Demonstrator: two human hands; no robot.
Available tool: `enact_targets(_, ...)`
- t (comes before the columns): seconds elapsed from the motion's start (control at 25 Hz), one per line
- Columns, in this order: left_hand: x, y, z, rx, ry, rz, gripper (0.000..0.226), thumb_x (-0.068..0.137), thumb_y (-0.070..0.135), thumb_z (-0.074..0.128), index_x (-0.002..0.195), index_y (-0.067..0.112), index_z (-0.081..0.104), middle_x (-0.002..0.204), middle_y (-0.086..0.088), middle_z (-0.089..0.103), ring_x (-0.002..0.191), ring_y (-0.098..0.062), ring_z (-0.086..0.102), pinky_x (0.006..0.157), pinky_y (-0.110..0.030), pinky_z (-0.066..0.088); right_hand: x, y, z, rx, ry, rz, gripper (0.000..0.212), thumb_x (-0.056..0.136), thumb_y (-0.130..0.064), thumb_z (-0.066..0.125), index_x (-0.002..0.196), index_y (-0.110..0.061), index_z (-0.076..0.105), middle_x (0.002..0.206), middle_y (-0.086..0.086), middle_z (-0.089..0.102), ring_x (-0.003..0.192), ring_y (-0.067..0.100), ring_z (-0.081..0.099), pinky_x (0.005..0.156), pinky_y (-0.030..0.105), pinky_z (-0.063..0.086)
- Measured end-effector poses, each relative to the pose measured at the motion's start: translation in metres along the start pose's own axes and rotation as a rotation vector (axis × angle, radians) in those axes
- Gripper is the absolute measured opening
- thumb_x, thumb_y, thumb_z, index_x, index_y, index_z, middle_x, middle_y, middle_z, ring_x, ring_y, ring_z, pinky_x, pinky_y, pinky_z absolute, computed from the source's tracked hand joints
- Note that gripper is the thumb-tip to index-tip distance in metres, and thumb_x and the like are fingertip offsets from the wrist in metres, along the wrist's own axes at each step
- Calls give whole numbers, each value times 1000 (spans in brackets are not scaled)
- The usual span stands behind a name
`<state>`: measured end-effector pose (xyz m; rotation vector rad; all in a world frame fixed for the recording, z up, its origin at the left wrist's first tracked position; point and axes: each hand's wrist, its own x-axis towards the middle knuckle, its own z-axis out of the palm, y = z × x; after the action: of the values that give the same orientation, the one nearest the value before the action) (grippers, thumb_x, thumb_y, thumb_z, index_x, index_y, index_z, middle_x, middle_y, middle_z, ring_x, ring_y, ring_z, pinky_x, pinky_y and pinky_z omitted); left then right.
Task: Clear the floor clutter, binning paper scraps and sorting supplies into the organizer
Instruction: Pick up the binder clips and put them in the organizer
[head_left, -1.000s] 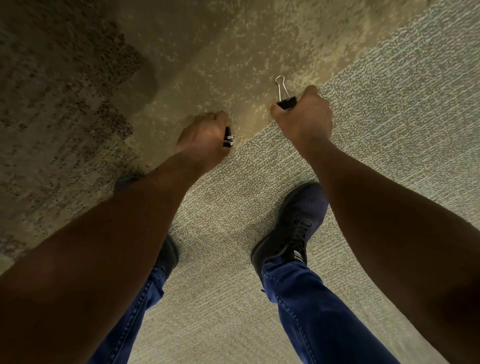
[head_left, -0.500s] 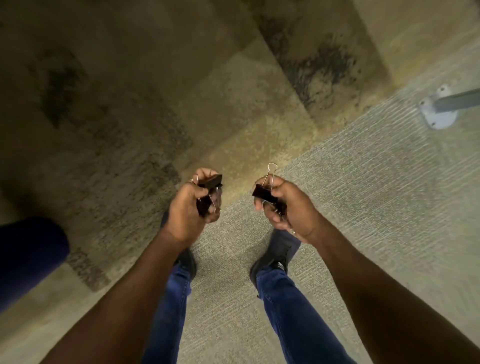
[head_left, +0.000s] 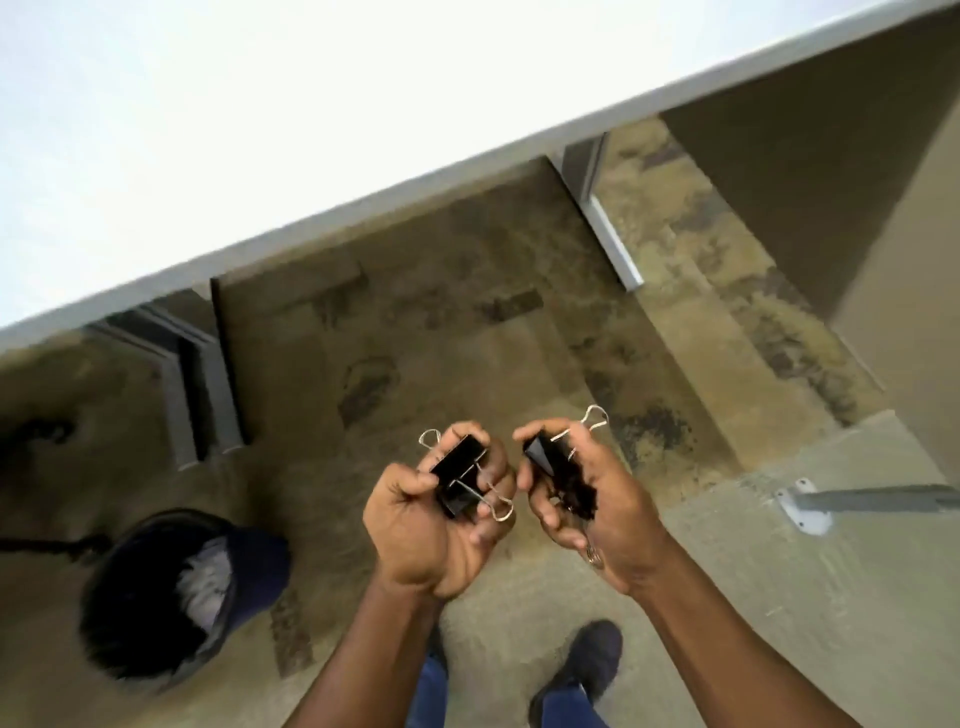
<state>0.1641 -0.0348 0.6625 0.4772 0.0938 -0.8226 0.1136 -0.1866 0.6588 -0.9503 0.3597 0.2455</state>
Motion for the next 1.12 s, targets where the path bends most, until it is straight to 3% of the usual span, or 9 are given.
enact_targets(0.08, -23, 34, 31, 12, 70, 26, 46, 61, 28, 55, 101, 5, 51, 78, -13, 44, 62, -20, 34, 43, -20, 23, -3, -30, 47, -42, 48, -15, 48, 94, -54, 40, 108, -15, 64, 78, 9, 58, 50, 12, 43, 37, 16, 22)
enact_targets(0.28, -66, 118, 76, 149, 431, 170, 34, 71, 39, 55, 86, 9, 61, 74, -13, 55, 51, -20, 48, 37, -18, 30, 12, -60, 165, 119, 165, 29, 44, 98, -43, 39, 108, -12, 68, 81, 10, 61, 56, 14, 55, 37, 20, 29)
enact_targets(0.44, -82, 188, 81, 301, 633, 351, 10, 80, 22, 57, 79, 13, 61, 74, -9, 64, 53, -16, 56, 38, -22, 33, 44, -58, 255, 410, 196, 87, 44, 100, -39, 39, 110, -6, 67, 87, 17, 64, 73, 24, 63, 59, 29, 50)
enact_targets(0.56, -85, 243, 79, 491, 759, 489, 15, 92, 24, 49, 85, 17, 60, 77, -2, 64, 67, -14, 58, 49, -25, 41, 70, -63, 311, 500, 176, 96, 36, 94, -31, 50, 112, -4, 67, 103, 22, 68, 86, 30, 68, 68, 35, 54)
enact_targets(0.68, -84, 279, 81, 779, 819, 634, 20, 96, 22, 46, 88, 32, 61, 91, 6, 65, 84, -8, 63, 65, -23, 51, 94, -70, 354, 542, 109, 123, 34, 91, -26, 54, 115, -5, 68, 114, 20, 67, 106, 31, 66, 92, 41, 52)
enact_targets(0.76, -79, 295, 83, 964, 830, 693, 18, 94, 18, 50, 92, 35, 57, 101, 6, 61, 95, -8, 61, 82, -30, 52, 112, -74, 374, 534, 66, 142, 34, 87, -25, 59, 115, -8, 68, 115, 19, 67, 111, 33, 63, 102, 44, 46)
enact_targets(0.84, -72, 310, 85, 1136, 861, 734, 24, 89, 18, 55, 93, 41, 51, 106, 11, 54, 102, -8, 55, 89, -32, 49, 129, -80, 388, 547, -21, 178, 33, 81, -23, 65, 111, -10, 69, 106, 15, 67, 103, 30, 65, 97, 39, 48)
enact_targets(1.0, -39, 343, 81, 1375, 940, 848, 27, 76, 35, 57, 101, 40, 50, 103, 23, 50, 103, -1, 48, 85, -25, 46, 180, -94, 401, 578, -163, 287, 29, 87, -33, 56, 93, -8, 70, 91, 9, 67, 87, 24, 66, 79, 32, 52)
enact_targets(1.12, -4, 374, 79, 1422, 1065, 935, 30, 82, 45, 53, 110, 34, 54, 104, 26, 54, 104, 1, 49, 92, -25, 43, 226, -116, 411, 556, -234, 358, 34, 84, -37, 56, 91, -7, 70, 92, 11, 68, 91, 26, 66, 89, 35, 51)
